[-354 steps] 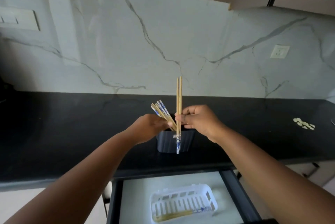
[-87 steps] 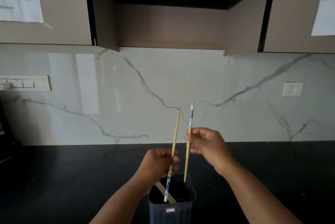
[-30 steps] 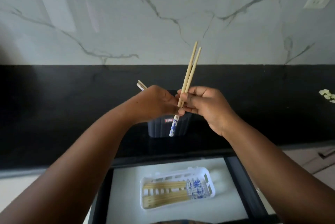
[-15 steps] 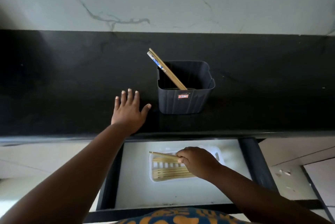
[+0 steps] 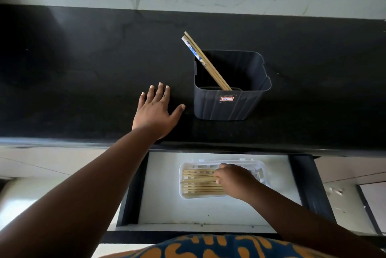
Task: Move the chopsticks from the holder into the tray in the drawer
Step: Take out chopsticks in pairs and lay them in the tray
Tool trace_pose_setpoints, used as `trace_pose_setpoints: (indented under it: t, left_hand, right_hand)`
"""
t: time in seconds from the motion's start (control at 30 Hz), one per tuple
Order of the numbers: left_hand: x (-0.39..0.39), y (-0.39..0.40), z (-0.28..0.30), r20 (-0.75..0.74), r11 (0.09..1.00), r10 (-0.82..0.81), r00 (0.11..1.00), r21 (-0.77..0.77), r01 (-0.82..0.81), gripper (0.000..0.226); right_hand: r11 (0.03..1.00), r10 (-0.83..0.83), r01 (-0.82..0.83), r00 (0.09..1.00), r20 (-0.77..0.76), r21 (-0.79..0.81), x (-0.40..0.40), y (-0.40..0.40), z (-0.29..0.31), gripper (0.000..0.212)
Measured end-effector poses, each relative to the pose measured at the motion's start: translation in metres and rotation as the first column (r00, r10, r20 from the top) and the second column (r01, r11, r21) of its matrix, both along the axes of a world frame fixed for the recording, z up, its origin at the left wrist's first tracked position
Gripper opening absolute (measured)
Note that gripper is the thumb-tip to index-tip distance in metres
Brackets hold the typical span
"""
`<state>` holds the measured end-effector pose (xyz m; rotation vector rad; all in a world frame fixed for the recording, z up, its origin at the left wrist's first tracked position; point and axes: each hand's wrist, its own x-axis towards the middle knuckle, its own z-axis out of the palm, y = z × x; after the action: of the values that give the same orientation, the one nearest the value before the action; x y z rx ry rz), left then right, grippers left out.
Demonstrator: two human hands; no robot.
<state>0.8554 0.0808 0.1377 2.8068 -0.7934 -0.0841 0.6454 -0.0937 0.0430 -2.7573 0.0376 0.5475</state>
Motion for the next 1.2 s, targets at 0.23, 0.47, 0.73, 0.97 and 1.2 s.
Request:
trace_pose_setpoints:
  t: [0.23, 0.47, 0.73, 0.97, 1.2]
  left_hand:
    - [0.0, 0.0, 0.001, -0.003, 1.0, -0.004, 1.0, -0.013, 0.004, 0.078]
    - [0.0, 0.0, 0.0, 0.006, 1.0, 0.003, 1.0, -0.019, -0.002, 0.079]
    - [0.0, 0.0, 0.0, -0.003, 1.0, -0.002, 1.0, -0.019, 0.002, 0.079]
    - [0.0, 0.001, 0.0, -0.009, 1.0, -0.005, 1.0, -0.024, 0.004, 0.079]
    - [0.002, 0.001, -0.002, -0.004, 0.999, -0.012, 1.0, -0.039, 0.012, 0.081]
  right_hand:
    - [0.998, 0.009, -0.009, 1.0, 0.004, -0.057, -0.007, -0.001, 0.0, 0.017]
    - [0.978, 0.122, -0.118, 0.993, 0.01, -0.173, -0.008, 0.002, -0.007, 0.024]
    - [0.977, -0.013, 0.017, 1.0, 0.018, -0.212, -0.004, 0.002, -0.006, 0.021]
    - [0.957, 0.09, -0.094, 0.996, -0.027, -0.276, -0.008, -0.004, -0.004, 0.032]
    - [0.992, -0.097, 0.092, 0.993, -0.063, -0.081, 0.008, 0.007, 0.051, 0.018]
